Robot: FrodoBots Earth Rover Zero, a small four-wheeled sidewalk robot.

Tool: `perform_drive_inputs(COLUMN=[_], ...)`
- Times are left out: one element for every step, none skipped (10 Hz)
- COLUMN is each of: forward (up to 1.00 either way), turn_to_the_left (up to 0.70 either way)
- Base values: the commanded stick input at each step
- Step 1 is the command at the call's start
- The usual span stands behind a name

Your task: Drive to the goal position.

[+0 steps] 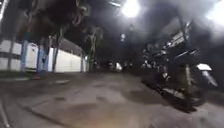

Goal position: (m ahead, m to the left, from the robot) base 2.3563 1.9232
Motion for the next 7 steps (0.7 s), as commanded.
perform_drive_inputs(forward=[0.7, 0.7, 0.7, 0.7, 0.7, 0.7, 0.7], turn_to_the_left=[0.0, 0.0, 0.0, 0.0, 0.0, 0.0, 0.0])
